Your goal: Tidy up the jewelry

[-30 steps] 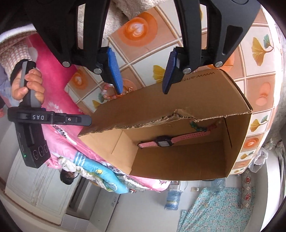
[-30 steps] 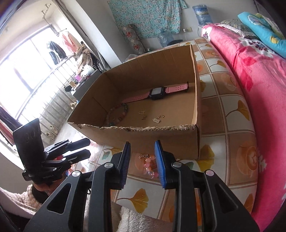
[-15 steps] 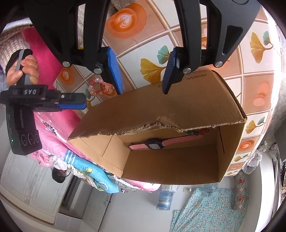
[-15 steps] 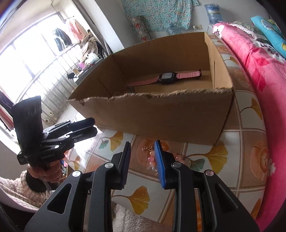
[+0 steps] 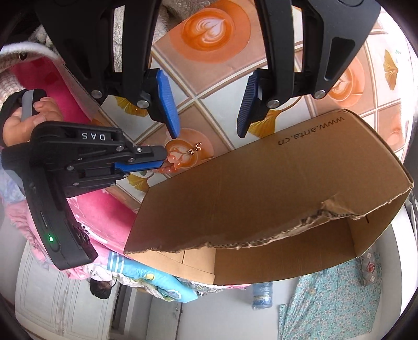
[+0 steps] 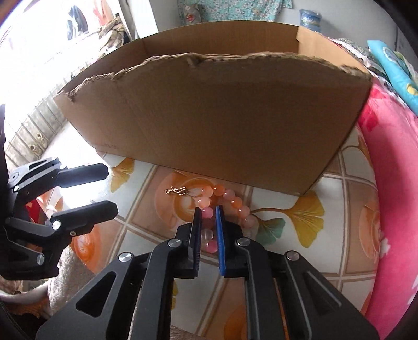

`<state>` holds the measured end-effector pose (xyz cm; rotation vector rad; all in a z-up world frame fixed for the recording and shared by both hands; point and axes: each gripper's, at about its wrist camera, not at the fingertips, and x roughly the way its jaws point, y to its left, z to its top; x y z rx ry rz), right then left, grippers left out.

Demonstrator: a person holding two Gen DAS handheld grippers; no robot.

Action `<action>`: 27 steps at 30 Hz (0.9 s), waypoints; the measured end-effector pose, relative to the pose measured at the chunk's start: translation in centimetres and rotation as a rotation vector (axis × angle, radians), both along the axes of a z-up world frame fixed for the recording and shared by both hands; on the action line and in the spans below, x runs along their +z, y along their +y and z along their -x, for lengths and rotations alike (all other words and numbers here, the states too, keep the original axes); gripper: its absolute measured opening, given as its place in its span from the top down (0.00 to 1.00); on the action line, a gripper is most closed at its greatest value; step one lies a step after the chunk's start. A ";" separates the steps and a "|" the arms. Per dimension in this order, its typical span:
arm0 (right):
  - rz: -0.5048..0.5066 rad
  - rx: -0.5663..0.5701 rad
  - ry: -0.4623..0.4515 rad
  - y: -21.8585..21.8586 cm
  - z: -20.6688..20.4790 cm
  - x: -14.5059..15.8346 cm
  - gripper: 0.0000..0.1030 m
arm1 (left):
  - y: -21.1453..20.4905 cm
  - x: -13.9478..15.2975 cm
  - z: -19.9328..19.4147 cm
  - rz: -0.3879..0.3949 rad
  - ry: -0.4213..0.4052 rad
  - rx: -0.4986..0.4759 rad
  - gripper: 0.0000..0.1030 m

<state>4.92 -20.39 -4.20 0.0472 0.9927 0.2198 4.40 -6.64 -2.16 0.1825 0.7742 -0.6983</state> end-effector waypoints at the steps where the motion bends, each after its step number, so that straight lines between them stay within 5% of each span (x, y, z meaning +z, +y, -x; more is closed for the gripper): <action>1: 0.000 -0.018 -0.003 -0.4 0.1 0.0 0.90 | -0.4 -0.2 0.1 -0.007 -0.006 -0.008 0.58; 8: -0.061 -0.056 -0.007 -1.7 0.3 -0.1 0.90 | -3.0 -1.5 -0.4 -0.082 -0.040 -0.043 0.75; 18: -0.107 -0.063 -0.010 -2.7 0.2 -0.3 0.90 | -4.2 -2.3 -1.5 -0.126 -0.053 -0.075 0.85; 21: -0.113 -0.065 -0.012 -2.8 0.2 -0.4 0.90 | -4.5 -2.3 -1.7 -0.128 -0.062 -0.094 0.98; 27: -0.125 -0.072 -0.016 -3.0 0.3 -0.5 0.90 | -4.6 -1.9 -1.2 -0.117 -0.071 -0.111 1.00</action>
